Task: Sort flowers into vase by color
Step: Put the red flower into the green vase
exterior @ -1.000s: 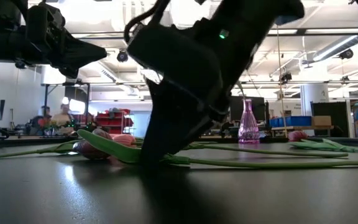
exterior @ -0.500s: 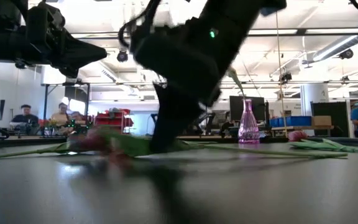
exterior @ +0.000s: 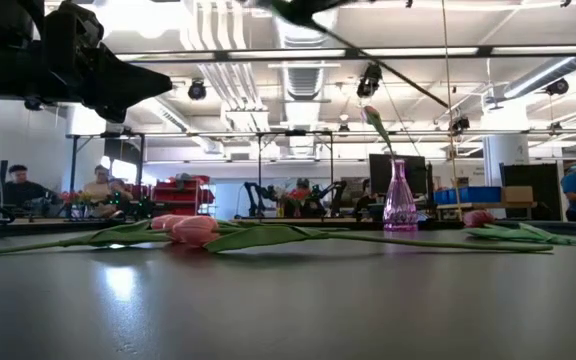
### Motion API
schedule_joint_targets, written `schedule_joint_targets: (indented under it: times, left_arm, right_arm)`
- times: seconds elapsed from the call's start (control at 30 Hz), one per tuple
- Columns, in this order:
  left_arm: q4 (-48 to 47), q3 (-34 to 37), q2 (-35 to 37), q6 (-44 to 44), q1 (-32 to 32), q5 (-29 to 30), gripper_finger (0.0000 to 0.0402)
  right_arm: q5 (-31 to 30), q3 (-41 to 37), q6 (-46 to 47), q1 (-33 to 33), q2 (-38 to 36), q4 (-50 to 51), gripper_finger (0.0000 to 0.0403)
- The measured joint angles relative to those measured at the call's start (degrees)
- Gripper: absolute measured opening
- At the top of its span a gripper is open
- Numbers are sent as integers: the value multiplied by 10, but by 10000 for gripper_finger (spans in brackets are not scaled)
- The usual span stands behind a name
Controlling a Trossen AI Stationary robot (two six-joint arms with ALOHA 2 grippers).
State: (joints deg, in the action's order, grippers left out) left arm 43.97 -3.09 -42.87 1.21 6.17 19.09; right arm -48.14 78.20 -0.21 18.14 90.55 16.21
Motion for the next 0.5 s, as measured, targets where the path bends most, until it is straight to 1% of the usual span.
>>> schedule_joint_targets:
  times: [0.1,0.2,0.37,0.5]
  left_arm:
    - [0,0,0,0,0,0,37]
    - [0,0,0,0,0,0,37]
    - [0,0,0,0,0,0,37]
    - [0,0,-1,0,0,0,37]
  right_arm:
    - [5,-67,-85,-28,-70,-120,13]
    - [35,-136,-155,-67,-136,-231,13]
    - [103,-244,-228,-143,-225,-391,13]
    - [150,-310,-262,-200,-279,-496,13]
